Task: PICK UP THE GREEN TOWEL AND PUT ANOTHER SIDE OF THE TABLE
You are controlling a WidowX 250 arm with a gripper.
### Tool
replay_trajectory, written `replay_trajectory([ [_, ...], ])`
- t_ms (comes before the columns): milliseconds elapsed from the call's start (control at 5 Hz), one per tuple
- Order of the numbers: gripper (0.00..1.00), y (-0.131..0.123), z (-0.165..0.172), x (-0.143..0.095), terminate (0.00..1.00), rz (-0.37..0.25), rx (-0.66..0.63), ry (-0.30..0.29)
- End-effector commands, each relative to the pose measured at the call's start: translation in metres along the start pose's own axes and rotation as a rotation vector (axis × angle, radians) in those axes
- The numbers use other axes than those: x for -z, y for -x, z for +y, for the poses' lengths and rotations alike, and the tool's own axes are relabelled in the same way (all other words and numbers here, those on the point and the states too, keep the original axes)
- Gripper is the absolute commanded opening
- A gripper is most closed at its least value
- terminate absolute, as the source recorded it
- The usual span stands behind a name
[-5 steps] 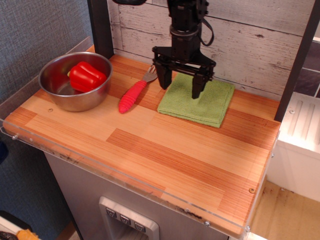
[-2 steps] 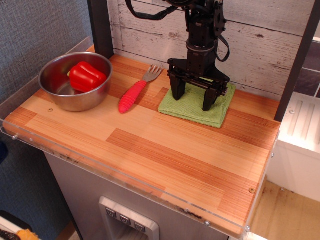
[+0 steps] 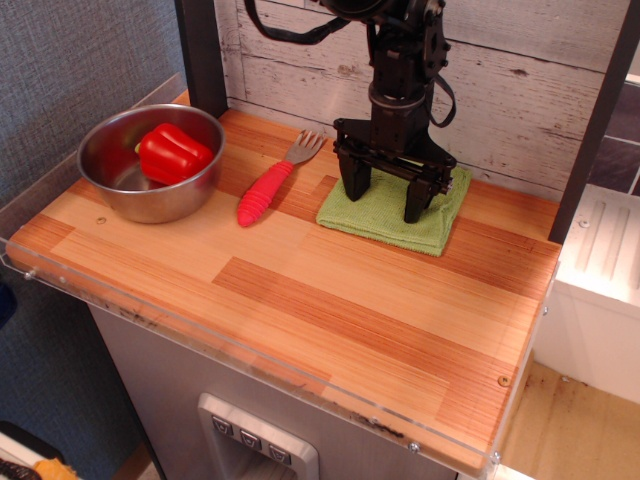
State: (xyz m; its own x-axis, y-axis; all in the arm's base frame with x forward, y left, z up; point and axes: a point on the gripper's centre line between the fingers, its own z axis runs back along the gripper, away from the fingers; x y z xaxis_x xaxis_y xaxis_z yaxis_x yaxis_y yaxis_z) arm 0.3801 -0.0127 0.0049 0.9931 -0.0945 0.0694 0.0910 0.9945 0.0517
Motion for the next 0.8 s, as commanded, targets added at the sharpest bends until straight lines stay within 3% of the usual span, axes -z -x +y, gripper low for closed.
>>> replay_trajectory([
  [0, 1.0, 0.058, -0.006, -0.003, 0.0, 0.055, 0.083, -0.015],
  [400, 1.0, 0.113, -0.011, -0.008, 0.0, 0.098, 0.114, -0.009],
  [600, 1.0, 0.129, -0.015, -0.008, 0.0, 0.112, 0.155, -0.001],
])
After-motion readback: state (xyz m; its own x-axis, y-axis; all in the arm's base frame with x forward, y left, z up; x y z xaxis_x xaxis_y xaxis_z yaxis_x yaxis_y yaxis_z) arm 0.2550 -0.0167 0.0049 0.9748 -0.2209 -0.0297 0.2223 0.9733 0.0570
